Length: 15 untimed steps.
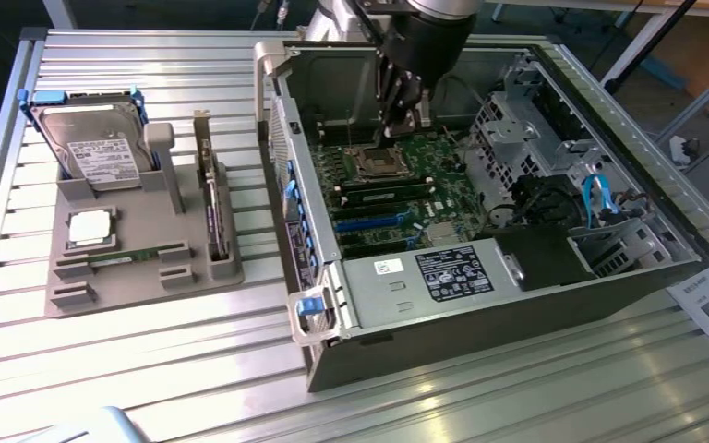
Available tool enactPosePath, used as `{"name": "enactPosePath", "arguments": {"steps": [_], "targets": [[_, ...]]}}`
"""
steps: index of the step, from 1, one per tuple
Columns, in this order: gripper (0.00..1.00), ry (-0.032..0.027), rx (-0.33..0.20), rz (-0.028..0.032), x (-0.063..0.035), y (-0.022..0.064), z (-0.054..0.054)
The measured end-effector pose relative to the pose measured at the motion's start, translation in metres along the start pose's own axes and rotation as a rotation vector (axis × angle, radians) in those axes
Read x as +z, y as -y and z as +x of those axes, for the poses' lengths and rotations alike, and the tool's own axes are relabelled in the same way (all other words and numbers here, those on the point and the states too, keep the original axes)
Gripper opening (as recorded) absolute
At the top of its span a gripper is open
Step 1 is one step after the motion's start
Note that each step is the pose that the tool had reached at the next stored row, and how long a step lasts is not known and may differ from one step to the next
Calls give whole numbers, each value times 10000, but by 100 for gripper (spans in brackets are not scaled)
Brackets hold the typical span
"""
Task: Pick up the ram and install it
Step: 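Press down the ram until it locks into place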
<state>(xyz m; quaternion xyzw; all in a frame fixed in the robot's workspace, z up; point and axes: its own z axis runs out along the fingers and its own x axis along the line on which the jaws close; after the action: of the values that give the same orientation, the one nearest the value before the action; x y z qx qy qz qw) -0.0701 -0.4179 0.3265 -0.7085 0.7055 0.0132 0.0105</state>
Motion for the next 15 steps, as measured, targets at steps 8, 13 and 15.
{"name": "enactPosePath", "arguments": {"steps": [8,13,15], "targets": [[10,0,0,0,-1,247,1],[10,0,0,0,-2,438,2],[10,1,0,0,-2,551,3]]}}
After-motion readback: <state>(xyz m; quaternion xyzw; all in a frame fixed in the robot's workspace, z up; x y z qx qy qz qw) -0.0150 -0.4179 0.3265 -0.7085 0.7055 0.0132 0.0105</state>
